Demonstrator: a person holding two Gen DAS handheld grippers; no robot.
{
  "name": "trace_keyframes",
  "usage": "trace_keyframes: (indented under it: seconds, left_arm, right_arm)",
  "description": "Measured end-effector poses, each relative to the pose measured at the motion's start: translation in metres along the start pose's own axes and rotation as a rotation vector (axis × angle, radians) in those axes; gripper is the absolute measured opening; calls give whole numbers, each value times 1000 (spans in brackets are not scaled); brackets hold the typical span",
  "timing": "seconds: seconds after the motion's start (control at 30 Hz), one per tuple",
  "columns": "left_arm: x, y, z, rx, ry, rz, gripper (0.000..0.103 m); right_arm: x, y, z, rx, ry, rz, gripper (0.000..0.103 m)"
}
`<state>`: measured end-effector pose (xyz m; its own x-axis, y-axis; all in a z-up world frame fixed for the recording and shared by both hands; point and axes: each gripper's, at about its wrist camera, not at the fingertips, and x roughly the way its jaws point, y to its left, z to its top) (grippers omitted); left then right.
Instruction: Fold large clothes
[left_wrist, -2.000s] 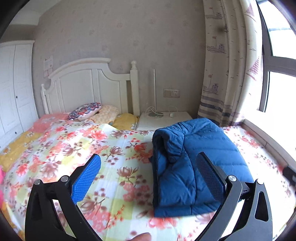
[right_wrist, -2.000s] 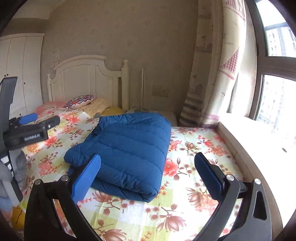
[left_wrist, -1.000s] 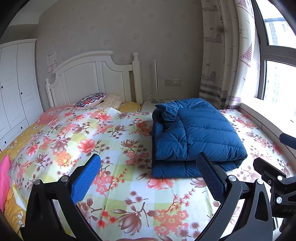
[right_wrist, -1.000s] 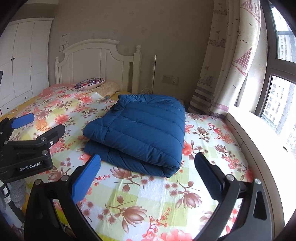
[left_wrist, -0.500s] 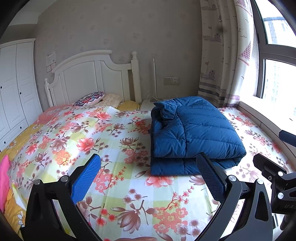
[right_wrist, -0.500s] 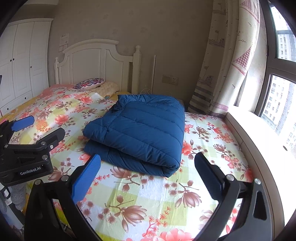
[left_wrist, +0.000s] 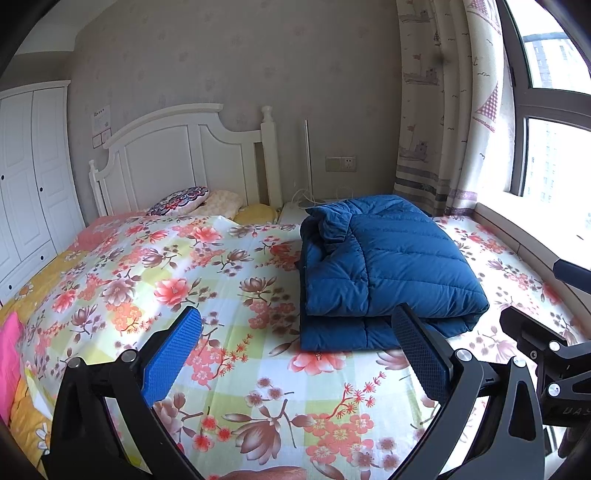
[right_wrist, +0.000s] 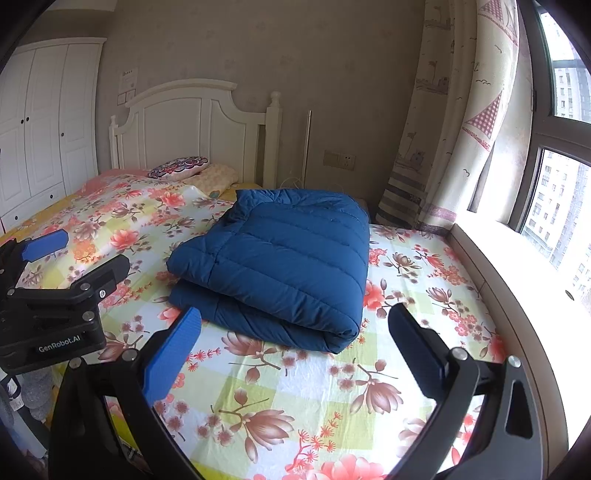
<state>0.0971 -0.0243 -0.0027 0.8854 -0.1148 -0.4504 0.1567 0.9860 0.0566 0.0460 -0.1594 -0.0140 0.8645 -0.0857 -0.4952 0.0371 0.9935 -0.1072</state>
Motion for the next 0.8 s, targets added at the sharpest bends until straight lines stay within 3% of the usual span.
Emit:
trace_keyframes:
  seconds: [0.47,0.53,0.7,0.73,0.8]
  left_arm:
    - [-4,-4,-5,-9,-26,-43,99]
    - [8,-4,-11,-19,8,-62,99]
    - [78,11,-28,11,256,-79,99]
    - [89,22,-29,-1,275,-61,99]
    - [116,67,-18,-30,274,49,99]
  right_arm:
    - [7,4,-5,-3,23,2,100]
    - [16,3,-11,-1,44,3,100]
    - [58,-8,-29,40,153,12,100]
    - [66,-19,-29,55,168,6,100]
    - [74,-48,-20,60,171,-40,100]
